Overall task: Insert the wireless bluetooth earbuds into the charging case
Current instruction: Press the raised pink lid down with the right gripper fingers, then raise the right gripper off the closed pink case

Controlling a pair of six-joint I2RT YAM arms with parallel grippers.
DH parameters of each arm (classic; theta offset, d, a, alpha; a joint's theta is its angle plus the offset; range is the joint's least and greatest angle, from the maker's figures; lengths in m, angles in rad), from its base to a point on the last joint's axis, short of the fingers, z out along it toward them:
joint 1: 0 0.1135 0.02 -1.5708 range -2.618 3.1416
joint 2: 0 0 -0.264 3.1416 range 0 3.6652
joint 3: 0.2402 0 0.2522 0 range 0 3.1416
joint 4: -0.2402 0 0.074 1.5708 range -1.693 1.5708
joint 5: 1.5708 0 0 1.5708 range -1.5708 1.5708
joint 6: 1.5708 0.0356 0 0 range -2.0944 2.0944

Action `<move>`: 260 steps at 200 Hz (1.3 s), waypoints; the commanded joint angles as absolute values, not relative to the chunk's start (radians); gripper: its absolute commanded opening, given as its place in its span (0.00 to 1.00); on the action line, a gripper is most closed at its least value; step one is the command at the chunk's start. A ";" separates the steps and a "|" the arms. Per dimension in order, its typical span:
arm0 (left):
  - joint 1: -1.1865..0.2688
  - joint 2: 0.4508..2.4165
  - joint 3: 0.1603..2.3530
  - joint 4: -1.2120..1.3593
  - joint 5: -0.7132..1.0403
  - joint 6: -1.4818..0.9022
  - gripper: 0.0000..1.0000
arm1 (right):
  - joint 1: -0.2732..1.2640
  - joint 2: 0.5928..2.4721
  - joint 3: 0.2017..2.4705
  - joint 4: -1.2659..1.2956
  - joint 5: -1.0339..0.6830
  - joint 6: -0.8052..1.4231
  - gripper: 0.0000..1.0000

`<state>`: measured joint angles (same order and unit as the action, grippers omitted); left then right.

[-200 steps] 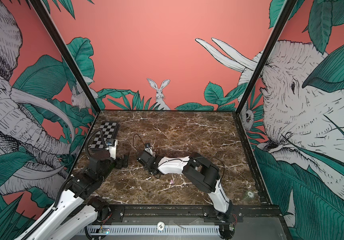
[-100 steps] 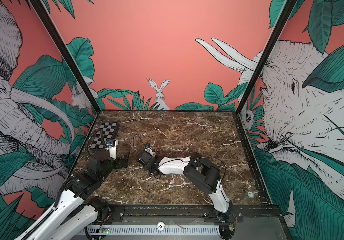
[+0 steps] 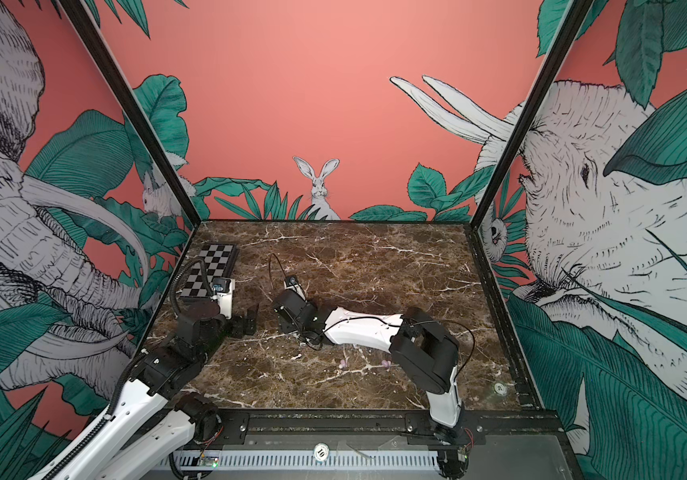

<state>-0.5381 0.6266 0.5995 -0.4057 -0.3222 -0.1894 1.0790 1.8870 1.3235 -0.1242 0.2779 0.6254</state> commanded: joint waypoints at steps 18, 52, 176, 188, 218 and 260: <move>-0.541 0.614 0.615 -0.400 -0.322 -0.184 0.99 | 0.976 1.884 1.339 -0.107 0.102 0.603 0.87; -0.540 0.612 0.614 -0.400 -0.319 -0.184 0.99 | 0.919 1.961 1.400 -0.126 -0.042 0.597 0.89; -0.541 0.613 0.614 -0.397 -0.318 -0.181 0.99 | 0.897 2.024 1.440 -0.136 -0.148 0.616 0.89; -0.541 0.616 0.614 -0.397 -0.318 -0.181 0.99 | 0.897 2.010 1.426 -0.130 -0.146 0.622 0.88; -0.541 0.620 0.616 -0.396 -0.317 -0.181 0.99 | 0.896 1.989 1.388 -0.123 -0.130 0.637 0.86; -0.541 0.621 0.615 -0.394 -0.318 -0.181 0.99 | 0.905 1.899 1.296 -0.105 -0.037 0.664 0.87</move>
<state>-0.5381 0.6216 0.5995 -0.4057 -0.3210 -0.1890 0.9005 1.9888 1.3392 -0.1390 -0.1150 0.6411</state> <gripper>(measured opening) 0.991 0.861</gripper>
